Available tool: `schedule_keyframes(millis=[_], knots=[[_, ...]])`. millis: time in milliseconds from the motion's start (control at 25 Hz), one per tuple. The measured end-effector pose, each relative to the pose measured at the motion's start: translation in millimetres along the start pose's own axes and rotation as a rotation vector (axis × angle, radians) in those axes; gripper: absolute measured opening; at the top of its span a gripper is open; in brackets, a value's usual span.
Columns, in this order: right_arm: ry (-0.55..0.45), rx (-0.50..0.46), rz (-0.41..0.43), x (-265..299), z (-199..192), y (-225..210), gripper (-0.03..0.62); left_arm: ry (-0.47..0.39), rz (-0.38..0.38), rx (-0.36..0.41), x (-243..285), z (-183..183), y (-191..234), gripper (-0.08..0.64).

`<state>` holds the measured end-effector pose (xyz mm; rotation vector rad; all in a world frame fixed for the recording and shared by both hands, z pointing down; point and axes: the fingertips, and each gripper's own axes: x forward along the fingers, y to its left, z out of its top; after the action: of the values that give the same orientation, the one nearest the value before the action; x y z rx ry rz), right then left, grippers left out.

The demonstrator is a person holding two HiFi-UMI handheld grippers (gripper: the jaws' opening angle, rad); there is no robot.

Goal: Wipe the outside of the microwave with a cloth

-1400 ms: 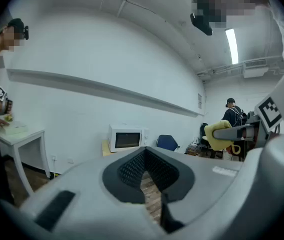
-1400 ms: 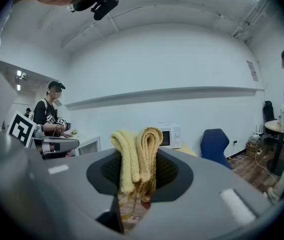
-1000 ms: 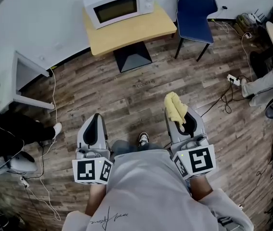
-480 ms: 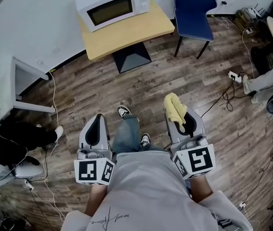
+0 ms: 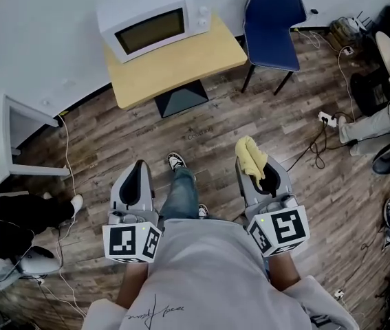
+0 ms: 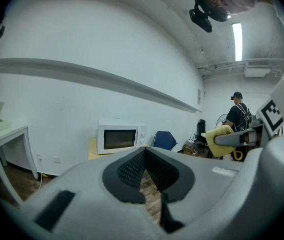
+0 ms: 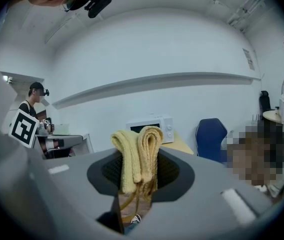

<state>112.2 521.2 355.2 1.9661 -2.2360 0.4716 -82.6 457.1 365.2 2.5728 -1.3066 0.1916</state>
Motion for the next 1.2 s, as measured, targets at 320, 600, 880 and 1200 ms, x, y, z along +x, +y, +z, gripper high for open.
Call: schedule_keyframes(millis=[320, 600, 880, 1200], knots=[[-0.005, 0.002, 0.104, 100.2, 55.7, 8.6, 0.124, -0.016, -0.005, 0.005, 73.6, 43.7, 61.4, -0.011], [0.019, 0.013, 0.307, 194.6, 95.1, 46.8, 0.12, -0.029, -0.043, 0.002, 129.3, 78.1, 120.0, -0.011], [0.056, -0.064, 0.332, 263.4, 115.0, 66.5, 0.12, -0.057, -0.042, 0.026, 164.6, 93.1, 166.2, -0.009], [0.097, -0.091, 0.349, 305.5, 126.9, 69.6, 0.12, -0.111, 0.02, 0.019, 181.8, 107.0, 200.2, -0.009]])
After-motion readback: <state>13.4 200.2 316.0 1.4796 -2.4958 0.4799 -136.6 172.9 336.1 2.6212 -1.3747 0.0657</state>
